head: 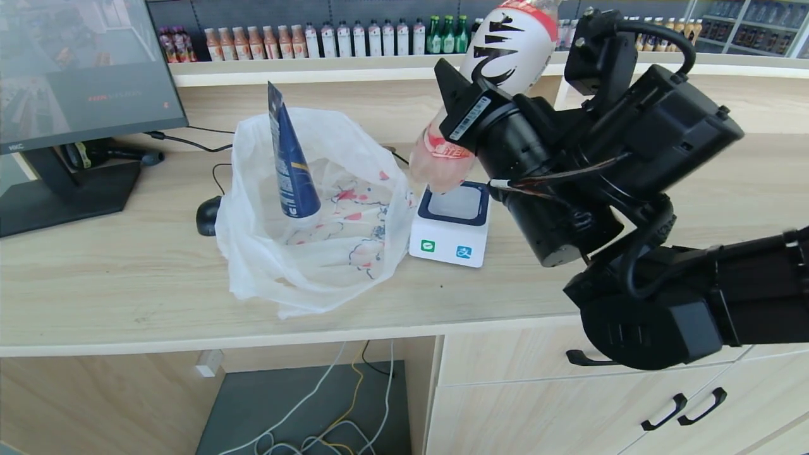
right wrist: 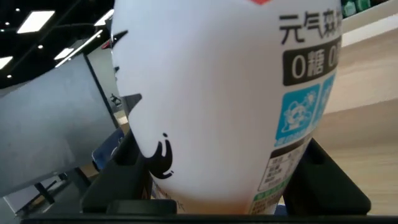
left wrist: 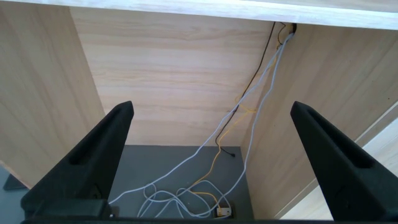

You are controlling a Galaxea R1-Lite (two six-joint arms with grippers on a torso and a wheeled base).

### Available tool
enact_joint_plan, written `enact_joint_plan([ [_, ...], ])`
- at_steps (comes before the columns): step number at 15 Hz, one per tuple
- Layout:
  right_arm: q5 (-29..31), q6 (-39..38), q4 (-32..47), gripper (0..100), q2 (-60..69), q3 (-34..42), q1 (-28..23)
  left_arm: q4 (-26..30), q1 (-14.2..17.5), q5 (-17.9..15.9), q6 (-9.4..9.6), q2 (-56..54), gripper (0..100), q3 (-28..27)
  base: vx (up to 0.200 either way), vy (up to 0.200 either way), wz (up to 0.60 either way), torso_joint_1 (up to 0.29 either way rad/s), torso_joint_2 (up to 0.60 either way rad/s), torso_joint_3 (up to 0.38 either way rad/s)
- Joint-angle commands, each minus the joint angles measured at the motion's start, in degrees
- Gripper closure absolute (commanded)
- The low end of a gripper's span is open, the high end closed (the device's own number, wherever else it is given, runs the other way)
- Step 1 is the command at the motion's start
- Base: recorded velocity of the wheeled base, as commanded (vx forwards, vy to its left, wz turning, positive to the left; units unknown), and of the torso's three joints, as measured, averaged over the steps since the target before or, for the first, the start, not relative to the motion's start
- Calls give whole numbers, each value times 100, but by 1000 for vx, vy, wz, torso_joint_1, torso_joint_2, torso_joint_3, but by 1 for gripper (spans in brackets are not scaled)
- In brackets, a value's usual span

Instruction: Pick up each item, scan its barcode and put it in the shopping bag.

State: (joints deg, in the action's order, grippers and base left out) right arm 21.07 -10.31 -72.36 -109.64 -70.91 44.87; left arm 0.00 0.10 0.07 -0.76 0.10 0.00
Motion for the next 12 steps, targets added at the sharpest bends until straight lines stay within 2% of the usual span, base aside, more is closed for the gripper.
enact_joint_plan([
  [1,-129,205,-164,100,162,218,21,0,-1,1,-4,-1,0,0,0,0,0,0,0,0],
  [3,-366,768,-401,100,338,587,13,0,-1,1,-4,-1,0,0,0,0,0,0,0,0],
  [6,-1377,1664,-419,100,760,1132,4,0,-1,1,-4,-1,0,0,0,0,0,0,0,0],
  [9,-1456,1998,-586,100,866,1370,-5,0,-1,1,-4,-1,0,0,0,0,0,0,0,0],
  [12,-1746,2508,-1254,100,830,2187,-84,0,-1,1,-4,-1,0,0,0,0,0,0,0,0],
])
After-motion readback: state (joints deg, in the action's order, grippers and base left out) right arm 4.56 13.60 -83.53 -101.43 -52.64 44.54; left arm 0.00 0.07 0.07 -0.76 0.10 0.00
